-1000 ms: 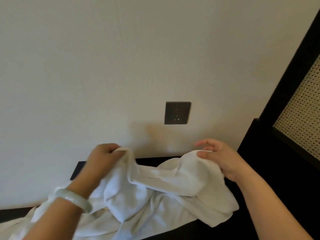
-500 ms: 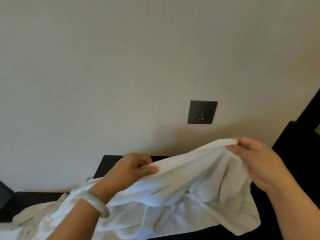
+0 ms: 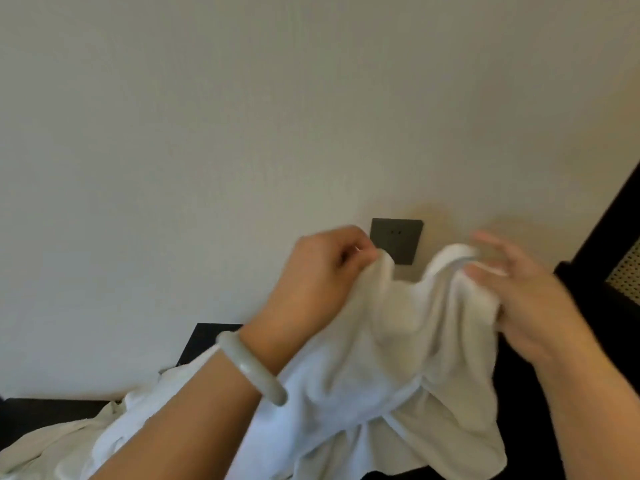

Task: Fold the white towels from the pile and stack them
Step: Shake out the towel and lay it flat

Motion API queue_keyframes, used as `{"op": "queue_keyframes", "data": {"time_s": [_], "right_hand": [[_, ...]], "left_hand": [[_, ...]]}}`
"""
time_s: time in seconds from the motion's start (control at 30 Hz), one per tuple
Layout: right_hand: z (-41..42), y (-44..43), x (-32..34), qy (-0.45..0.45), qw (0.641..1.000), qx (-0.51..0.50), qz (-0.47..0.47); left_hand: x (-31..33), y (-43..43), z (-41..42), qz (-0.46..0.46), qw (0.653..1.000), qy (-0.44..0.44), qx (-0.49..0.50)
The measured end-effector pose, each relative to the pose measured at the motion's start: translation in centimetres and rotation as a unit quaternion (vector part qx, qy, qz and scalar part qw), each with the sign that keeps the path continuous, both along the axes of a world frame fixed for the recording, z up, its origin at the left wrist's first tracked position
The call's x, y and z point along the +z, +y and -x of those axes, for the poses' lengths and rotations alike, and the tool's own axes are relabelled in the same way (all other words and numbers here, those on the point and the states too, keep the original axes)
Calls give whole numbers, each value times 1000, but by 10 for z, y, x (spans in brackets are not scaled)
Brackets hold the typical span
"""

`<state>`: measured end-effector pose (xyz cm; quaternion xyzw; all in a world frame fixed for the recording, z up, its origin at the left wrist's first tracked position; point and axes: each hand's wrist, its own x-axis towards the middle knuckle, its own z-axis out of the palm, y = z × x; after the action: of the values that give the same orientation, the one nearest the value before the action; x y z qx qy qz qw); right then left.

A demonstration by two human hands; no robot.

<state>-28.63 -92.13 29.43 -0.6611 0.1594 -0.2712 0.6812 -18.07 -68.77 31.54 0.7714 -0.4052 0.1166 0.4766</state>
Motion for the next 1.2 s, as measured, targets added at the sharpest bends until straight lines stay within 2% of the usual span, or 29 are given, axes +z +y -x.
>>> {"op": "queue_keyframes", "data": {"time_s": [0.03,0.1,0.2,0.33,0.43,0.53,0.6,0.77,0.83,0.9,1.0,1.1,1.2], "right_hand": [[0,12,-4,37,997,58,46],[4,34,-18,68,985,154,49],[8,57,-46,118,969,218,17],[14,75,-74,171,949,262,28],[7,79,-82,162,972,165,37],[-1,60,-81,100,994,12,-36],[-2,39,-80,67,993,-56,-81],[5,-7,-56,-3,973,-196,-120],[19,-29,-33,-46,970,-231,-65],[26,-40,-5,-24,973,-229,19],[10,-29,10,43,979,-184,80],[-1,20,-14,120,986,-17,113],[4,70,-50,190,950,162,185]], "left_hand": [[-7,-12,6,-43,999,4,-28],[-32,-25,15,-95,992,46,-62],[-70,-18,21,-59,984,143,-86],[-100,4,26,-25,976,209,-58],[-112,23,21,-33,972,227,-56],[-120,50,8,-95,972,213,-26],[-123,76,-4,-113,970,215,5],[-103,138,-29,-135,961,222,94],[-81,142,-34,-117,970,179,117],[-54,124,-34,-60,983,114,131],[-30,71,-24,-20,991,51,125],[-49,20,-6,-86,985,120,86],[-85,-2,20,-118,977,178,11]]}}
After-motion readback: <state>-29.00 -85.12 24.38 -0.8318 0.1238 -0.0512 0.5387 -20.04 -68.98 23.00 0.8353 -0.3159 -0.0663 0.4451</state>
